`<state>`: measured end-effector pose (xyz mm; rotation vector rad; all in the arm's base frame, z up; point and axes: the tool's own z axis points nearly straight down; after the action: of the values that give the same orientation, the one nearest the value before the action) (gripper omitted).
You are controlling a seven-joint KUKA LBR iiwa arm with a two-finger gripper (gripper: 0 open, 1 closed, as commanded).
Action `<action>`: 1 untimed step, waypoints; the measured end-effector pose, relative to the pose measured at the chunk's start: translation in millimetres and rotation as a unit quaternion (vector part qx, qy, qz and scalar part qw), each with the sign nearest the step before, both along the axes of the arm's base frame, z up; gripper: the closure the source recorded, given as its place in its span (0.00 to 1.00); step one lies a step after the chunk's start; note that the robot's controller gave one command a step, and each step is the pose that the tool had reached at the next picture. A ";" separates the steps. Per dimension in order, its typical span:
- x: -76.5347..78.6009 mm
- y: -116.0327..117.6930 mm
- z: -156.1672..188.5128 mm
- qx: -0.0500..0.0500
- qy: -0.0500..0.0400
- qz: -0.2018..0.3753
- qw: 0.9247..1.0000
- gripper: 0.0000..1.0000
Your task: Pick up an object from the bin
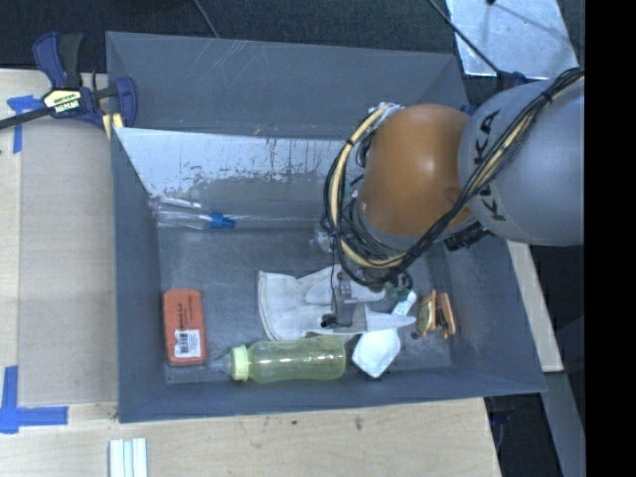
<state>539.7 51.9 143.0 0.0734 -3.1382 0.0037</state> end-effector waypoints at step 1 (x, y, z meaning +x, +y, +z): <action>-12.2 8.9 8.0 0.001 -0.001 0.009 1.000 0.00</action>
Offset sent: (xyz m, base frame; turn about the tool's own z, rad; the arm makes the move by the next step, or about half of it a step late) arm 0.0170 0.0217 -0.0730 -0.0457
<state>527.5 60.9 150.9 0.1014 -3.1403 0.0002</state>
